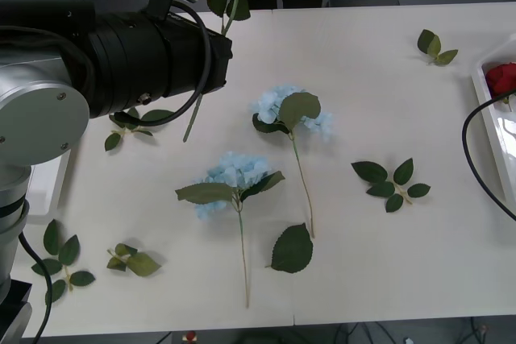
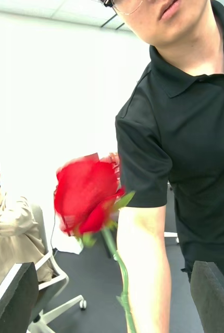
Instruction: Place the red flowers into the right box and the blue flowers into the left box. If a person shows an open palm, hand one flower to the person first, then continue sorting.
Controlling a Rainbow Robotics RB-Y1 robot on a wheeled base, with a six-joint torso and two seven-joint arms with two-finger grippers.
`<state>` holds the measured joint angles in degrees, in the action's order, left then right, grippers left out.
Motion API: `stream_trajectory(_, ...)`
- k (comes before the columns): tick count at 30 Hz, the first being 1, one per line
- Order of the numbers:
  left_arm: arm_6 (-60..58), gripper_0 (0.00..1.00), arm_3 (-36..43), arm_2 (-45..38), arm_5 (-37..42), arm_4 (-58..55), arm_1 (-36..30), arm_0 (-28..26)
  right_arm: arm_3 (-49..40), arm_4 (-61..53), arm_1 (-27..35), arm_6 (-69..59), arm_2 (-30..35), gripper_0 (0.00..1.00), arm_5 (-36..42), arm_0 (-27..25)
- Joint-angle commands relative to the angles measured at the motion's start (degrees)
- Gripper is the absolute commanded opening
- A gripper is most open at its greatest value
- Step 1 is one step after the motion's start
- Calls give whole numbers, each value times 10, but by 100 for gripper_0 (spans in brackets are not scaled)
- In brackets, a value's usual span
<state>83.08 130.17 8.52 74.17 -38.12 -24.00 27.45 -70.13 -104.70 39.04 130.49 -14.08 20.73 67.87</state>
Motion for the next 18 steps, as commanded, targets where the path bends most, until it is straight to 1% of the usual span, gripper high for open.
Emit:
stream_trajectory(1,-35,0,17,-16,-4,5,10,15,-4,-21,-1,12,-3,85,22,28)
stream_trajectory(5,-35,0,17,-16,-4,5,10,15,0,-49,21,7,-4,85,76,13)
stream_trajectory(8,-35,0,17,-16,-4,5,10,15,8,-88,47,5,-3,85,161,-13)
stream_trajectory(16,-35,0,17,-16,-4,5,10,15,12,-132,102,10,-1,85,317,-87)
stream_trajectory(18,-35,0,17,-16,-4,5,10,15,12,-154,115,8,0,85,342,-105)
